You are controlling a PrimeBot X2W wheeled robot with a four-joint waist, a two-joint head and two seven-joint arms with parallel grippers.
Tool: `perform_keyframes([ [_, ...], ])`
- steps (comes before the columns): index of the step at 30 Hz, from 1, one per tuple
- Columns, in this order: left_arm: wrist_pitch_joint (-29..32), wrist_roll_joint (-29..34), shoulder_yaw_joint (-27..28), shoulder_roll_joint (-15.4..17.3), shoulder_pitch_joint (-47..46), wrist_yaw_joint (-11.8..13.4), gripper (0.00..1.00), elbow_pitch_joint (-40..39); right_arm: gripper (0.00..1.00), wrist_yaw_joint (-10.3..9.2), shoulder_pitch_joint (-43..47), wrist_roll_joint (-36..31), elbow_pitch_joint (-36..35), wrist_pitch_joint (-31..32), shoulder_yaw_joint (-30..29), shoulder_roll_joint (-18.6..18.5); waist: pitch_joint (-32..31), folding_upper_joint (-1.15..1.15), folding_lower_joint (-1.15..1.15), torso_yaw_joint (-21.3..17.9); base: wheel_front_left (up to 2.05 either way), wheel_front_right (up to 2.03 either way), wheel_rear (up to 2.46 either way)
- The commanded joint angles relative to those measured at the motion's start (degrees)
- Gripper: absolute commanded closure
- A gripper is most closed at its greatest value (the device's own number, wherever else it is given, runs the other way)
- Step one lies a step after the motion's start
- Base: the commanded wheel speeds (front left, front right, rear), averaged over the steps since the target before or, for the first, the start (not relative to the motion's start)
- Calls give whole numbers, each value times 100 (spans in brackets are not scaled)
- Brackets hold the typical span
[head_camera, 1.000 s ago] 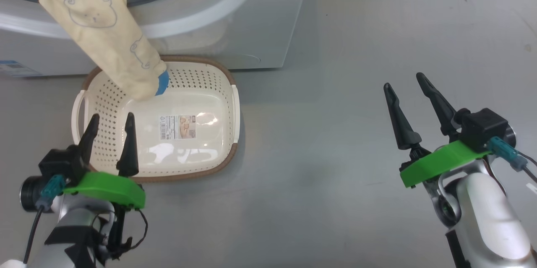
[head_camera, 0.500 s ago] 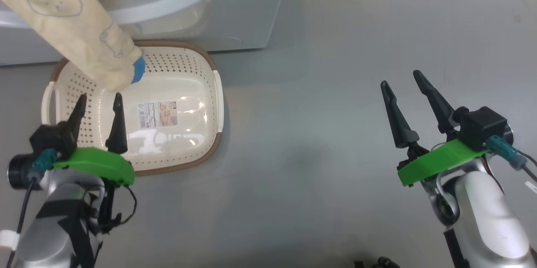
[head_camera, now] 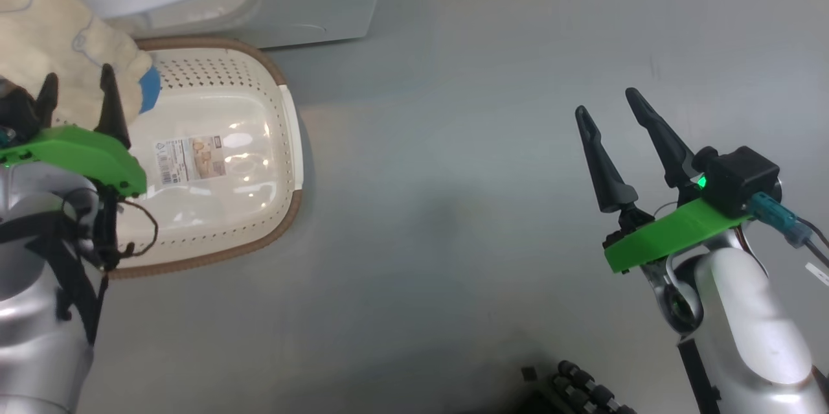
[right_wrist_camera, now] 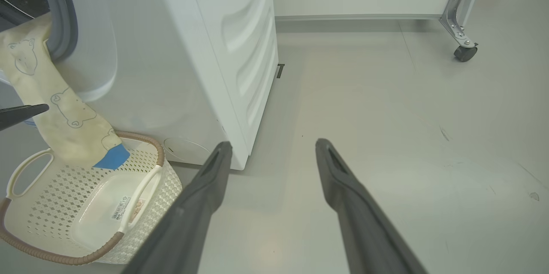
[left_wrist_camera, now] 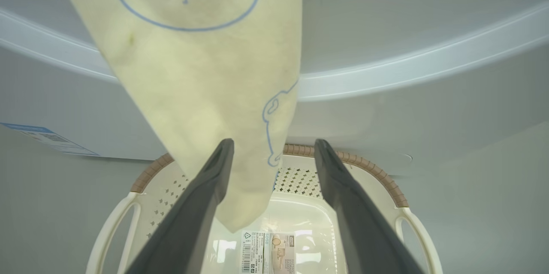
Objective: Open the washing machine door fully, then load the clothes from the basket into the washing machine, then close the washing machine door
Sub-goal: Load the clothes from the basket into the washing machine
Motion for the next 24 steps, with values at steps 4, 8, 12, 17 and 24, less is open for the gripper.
perform_keyframes([
  [4, 31, -37, 246, 360, -469, 75, 0, 410, 0, -16, -3, 92, -180, -38, 151, -15, 128, 0, -1, -163, 0, 0, 0],
  [8, 142, -281, 431, 331, -831, 68, 0, 886, 0, -16, -6, 139, -177, -38, 181, -15, 189, 0, -1, -243, 0, 0, 0],
  [12, 257, -320, 416, 371, -1172, 23, 0, 1238, 0, -16, -17, 167, -156, -38, 276, -15, 267, 0, -1, -306, 0, 0, 0],
  [17, 264, -301, 373, 390, -1549, 51, 0, 1606, 0, -16, -53, 219, -163, -38, 354, -15, 339, 0, -1, -365, 0, 0, 0],
  [24, 195, -361, 388, 423, -1915, 48, 0, 2008, 0, -16, -74, 243, -168, -38, 395, -15, 378, 0, -1, -441, 0, 0, 0],
])
